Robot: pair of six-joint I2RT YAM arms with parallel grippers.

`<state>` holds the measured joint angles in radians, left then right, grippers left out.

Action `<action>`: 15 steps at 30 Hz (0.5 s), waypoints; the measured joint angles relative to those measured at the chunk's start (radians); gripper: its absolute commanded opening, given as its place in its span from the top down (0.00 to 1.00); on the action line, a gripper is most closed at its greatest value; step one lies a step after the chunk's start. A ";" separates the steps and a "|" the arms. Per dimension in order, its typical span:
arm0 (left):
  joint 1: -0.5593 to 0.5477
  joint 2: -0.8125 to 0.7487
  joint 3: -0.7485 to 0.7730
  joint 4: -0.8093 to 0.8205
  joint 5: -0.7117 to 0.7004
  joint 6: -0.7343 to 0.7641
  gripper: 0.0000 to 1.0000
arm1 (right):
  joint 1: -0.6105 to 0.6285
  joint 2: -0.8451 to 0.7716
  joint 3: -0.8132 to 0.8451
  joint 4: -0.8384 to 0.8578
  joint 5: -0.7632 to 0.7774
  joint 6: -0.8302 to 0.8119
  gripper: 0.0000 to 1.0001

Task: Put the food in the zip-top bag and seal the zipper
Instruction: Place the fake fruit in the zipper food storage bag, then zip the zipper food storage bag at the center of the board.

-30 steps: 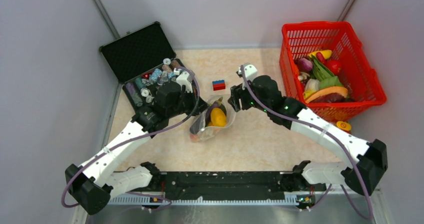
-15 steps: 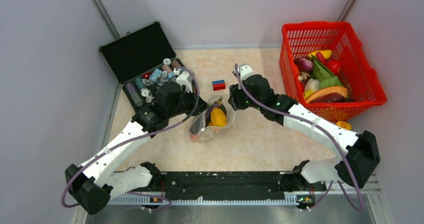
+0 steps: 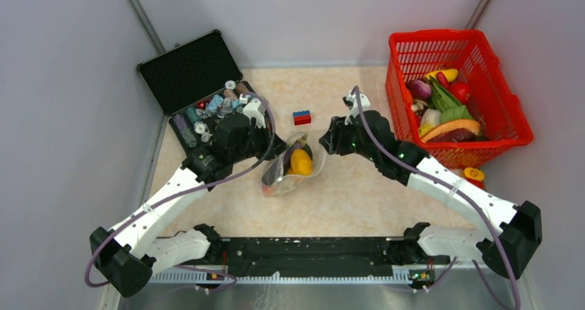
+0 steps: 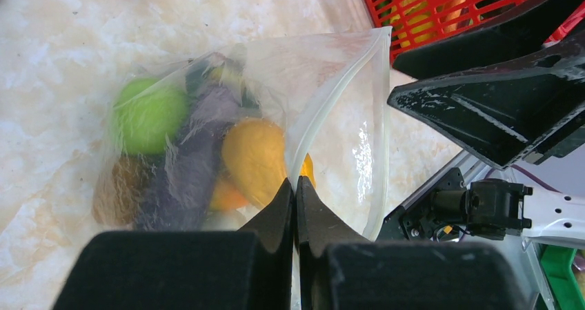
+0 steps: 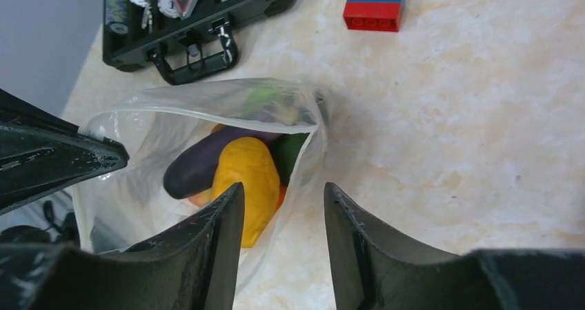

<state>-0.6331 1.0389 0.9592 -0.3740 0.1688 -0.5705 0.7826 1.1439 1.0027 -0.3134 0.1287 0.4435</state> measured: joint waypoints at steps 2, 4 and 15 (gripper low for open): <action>0.000 0.000 0.000 0.000 0.000 0.000 1.00 | 0.000 -0.003 -0.023 0.027 -0.023 0.048 0.63; 0.000 0.000 0.000 0.000 0.000 0.000 1.00 | 0.001 0.013 -0.035 0.039 -0.034 0.089 0.71; 0.000 -0.002 0.000 0.000 0.004 0.007 0.89 | 0.016 0.078 -0.036 0.079 -0.051 0.146 1.00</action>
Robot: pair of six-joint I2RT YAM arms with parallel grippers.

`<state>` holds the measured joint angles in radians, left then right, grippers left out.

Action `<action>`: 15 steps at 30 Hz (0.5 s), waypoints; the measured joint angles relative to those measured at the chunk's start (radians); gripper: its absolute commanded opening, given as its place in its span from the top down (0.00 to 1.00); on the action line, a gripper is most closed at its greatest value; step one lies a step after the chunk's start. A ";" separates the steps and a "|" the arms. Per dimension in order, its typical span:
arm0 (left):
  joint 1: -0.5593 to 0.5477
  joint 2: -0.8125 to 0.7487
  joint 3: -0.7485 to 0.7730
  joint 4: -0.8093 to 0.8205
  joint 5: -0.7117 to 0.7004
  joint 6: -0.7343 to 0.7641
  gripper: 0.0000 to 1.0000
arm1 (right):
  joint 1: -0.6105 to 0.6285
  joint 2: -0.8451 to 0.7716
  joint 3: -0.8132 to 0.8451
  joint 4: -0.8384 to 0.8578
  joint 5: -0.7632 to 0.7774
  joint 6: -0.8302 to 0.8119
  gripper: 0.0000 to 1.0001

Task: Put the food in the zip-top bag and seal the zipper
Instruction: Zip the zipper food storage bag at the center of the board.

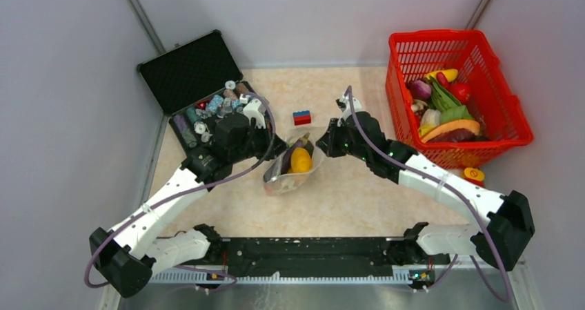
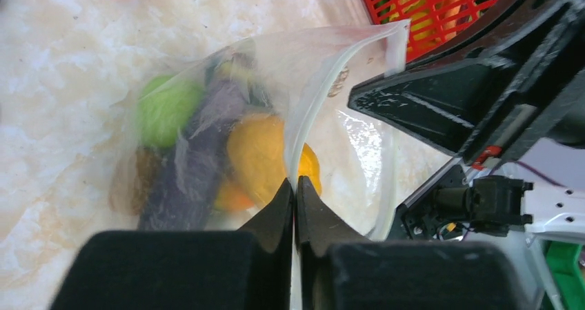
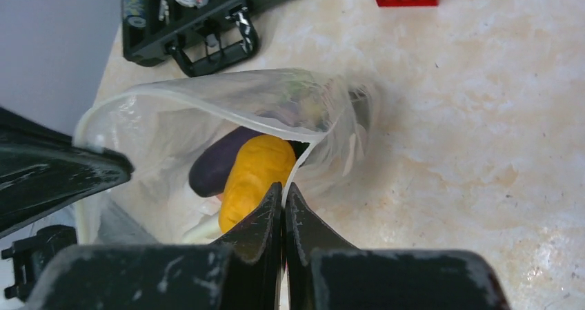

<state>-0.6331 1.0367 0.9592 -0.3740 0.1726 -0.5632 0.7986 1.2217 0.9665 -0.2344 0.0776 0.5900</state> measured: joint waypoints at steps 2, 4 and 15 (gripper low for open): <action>0.000 -0.003 0.000 0.000 0.005 0.013 0.64 | 0.000 -0.016 0.005 0.011 -0.022 -0.026 1.00; 0.000 -0.007 0.001 -0.001 0.016 0.032 0.41 | 0.000 -0.028 0.025 0.008 -0.046 -0.056 1.00; 0.000 -0.131 0.087 -0.055 -0.010 0.154 0.01 | 0.005 -0.028 0.209 -0.090 -0.130 -0.278 1.00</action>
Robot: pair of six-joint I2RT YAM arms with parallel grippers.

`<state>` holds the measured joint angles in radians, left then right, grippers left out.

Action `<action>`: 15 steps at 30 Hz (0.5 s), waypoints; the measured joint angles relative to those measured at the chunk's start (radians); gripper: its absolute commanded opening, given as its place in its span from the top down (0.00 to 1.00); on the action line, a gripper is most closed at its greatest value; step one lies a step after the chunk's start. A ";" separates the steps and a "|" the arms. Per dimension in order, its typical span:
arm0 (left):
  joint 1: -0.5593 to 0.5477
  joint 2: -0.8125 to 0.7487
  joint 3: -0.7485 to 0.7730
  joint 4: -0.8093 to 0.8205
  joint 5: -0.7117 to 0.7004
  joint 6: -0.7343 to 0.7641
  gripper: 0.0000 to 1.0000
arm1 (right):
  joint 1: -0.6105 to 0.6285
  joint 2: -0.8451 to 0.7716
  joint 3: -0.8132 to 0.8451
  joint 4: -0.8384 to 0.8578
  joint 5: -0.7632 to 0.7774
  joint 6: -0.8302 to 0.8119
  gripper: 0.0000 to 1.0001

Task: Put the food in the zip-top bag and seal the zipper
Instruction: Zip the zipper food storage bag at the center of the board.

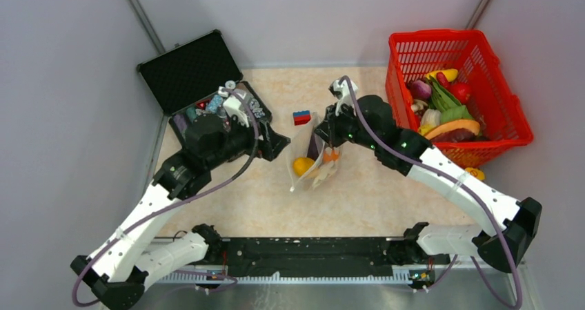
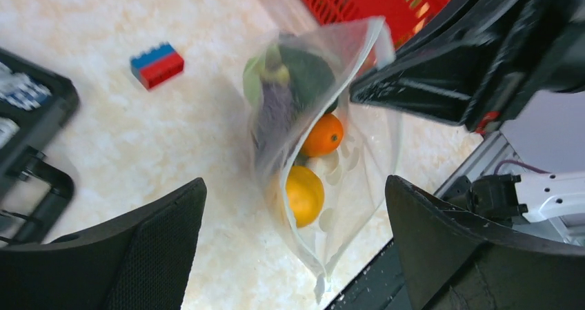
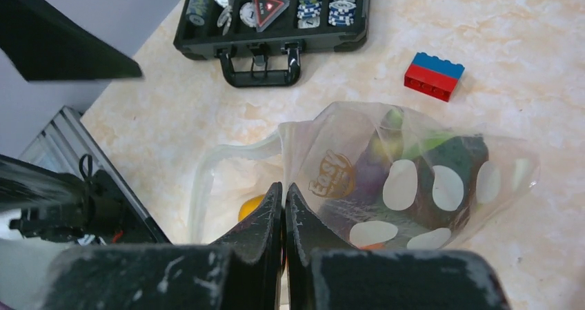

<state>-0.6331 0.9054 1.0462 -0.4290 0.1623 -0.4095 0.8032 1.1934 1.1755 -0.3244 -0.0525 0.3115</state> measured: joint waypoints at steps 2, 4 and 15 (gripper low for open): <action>0.000 -0.023 0.033 -0.013 -0.017 0.027 0.01 | 0.000 0.000 0.009 -0.023 -0.014 -0.033 1.00; 0.000 -0.041 0.066 -0.028 -0.034 0.058 0.01 | 0.000 -0.002 0.014 -0.037 -0.042 -0.070 1.00; 0.000 -0.006 0.114 -0.108 0.081 0.170 0.01 | 0.000 -0.040 0.061 -0.158 -0.365 -0.372 1.00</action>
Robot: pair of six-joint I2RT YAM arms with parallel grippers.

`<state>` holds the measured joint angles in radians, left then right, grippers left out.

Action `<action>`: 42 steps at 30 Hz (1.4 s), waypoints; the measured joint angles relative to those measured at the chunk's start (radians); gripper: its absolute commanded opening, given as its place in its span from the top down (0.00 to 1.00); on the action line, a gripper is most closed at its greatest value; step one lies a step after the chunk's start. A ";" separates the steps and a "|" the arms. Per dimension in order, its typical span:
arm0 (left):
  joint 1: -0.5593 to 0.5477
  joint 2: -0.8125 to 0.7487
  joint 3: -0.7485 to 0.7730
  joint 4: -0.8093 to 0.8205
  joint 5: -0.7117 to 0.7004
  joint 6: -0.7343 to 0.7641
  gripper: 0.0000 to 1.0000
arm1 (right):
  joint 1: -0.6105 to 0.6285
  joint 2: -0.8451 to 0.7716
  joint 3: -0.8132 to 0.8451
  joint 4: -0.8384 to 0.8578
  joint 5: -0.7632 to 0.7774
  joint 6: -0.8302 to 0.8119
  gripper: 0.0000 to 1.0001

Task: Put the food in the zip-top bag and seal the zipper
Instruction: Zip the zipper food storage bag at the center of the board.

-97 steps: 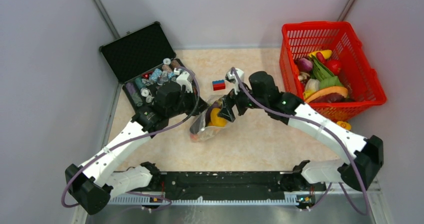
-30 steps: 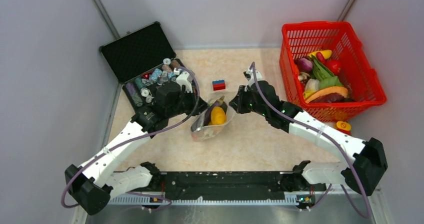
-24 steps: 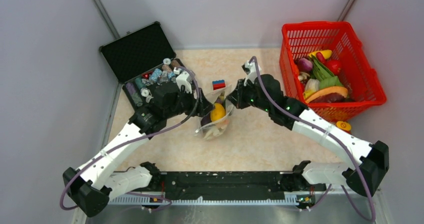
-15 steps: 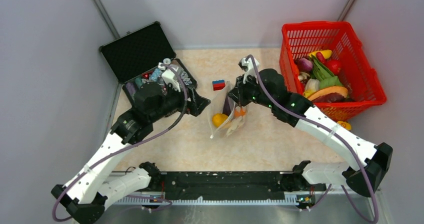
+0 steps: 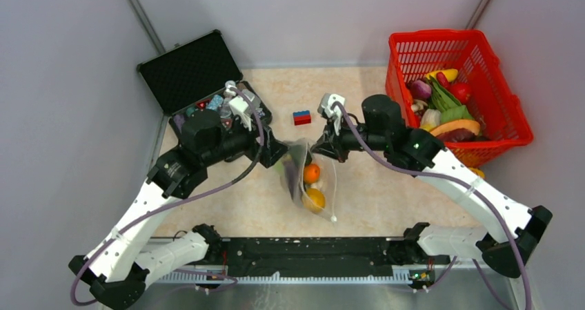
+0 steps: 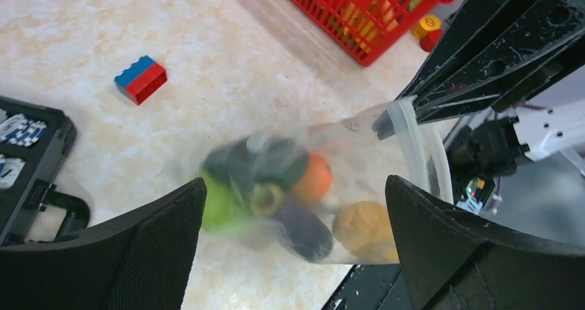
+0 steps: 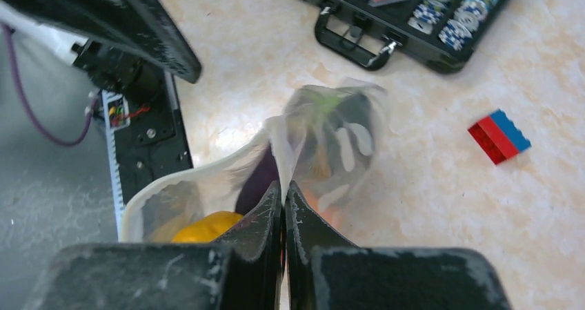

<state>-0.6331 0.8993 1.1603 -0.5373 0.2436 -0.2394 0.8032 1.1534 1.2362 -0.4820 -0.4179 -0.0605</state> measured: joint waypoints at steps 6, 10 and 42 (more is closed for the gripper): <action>0.000 0.015 0.011 -0.008 0.129 0.085 0.01 | 0.000 -0.024 0.003 -0.068 -0.153 -0.222 1.00; 0.000 0.015 0.009 -0.004 0.245 0.166 0.01 | 0.000 -0.038 0.003 -0.126 -0.230 -0.387 1.00; -0.002 0.095 -0.209 0.259 0.507 0.272 0.23 | 0.000 0.067 0.031 -0.200 -0.313 -0.639 1.00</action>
<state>-0.6350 0.9939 0.9516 -0.2787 0.7502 0.0322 0.8032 1.2205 1.2675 -0.6819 -0.7311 -0.6991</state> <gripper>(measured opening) 0.862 0.003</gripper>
